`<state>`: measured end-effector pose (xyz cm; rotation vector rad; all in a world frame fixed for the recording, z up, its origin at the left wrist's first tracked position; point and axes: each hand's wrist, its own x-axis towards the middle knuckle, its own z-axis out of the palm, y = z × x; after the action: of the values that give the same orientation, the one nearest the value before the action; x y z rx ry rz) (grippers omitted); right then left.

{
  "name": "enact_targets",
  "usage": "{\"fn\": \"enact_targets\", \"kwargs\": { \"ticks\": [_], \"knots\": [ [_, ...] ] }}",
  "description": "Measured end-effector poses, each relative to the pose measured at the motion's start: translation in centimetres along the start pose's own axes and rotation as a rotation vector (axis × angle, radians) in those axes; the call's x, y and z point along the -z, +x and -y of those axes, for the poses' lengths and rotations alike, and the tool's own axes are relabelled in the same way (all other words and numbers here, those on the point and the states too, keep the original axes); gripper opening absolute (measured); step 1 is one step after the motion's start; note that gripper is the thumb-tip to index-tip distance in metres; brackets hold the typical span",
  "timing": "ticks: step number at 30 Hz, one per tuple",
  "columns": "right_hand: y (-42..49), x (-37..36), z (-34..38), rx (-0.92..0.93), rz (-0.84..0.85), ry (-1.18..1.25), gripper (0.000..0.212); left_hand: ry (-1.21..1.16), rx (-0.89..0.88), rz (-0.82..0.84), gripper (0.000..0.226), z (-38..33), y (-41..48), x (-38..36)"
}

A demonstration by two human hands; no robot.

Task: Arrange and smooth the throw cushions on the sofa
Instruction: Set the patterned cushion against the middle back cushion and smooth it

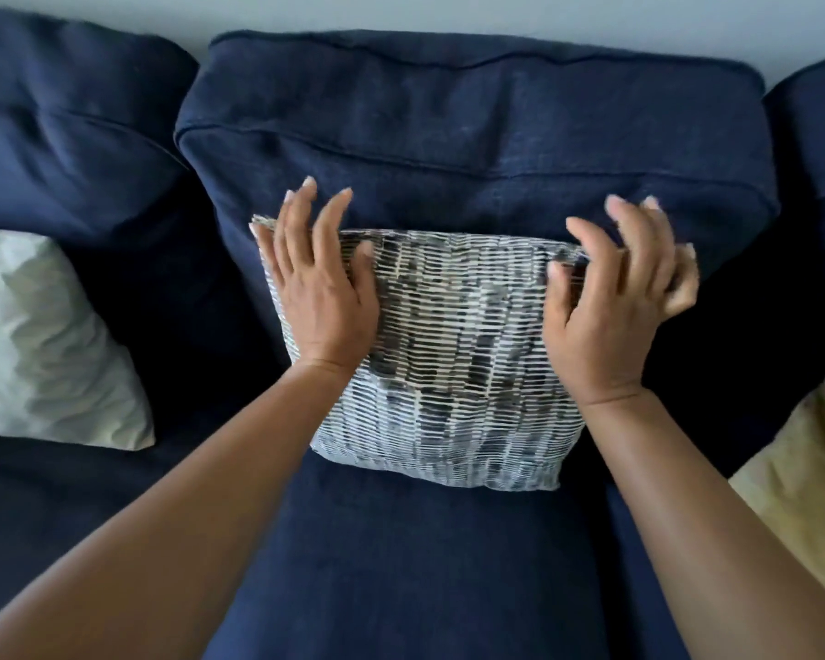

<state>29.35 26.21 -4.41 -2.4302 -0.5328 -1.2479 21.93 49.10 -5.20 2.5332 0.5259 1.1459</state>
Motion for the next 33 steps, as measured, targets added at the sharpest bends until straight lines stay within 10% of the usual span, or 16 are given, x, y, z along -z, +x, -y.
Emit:
{"fn": "enact_targets", "kwargs": {
  "ticks": [7,16,25,33],
  "knots": [
    [-2.9,-1.1,3.4,0.308,0.401,0.006,0.059,0.055,-0.421,0.337,0.057,-1.3,-4.8,-1.5],
    [-2.9,0.1,-4.9,-0.151,0.42,-0.183,0.061,0.26,0.035,0.309,0.068,6.0,-1.1,0.2],
    [-6.8,0.8,3.6,0.368,0.508,0.002,0.066,0.093,-0.39,0.395,0.058,-1.3,-8.6,-0.9],
    [-6.6,1.7,-3.7,-0.012,0.578,-0.189,0.069,0.319,-0.16,0.438,0.068,6.3,-6.5,0.6]
  ]
}}
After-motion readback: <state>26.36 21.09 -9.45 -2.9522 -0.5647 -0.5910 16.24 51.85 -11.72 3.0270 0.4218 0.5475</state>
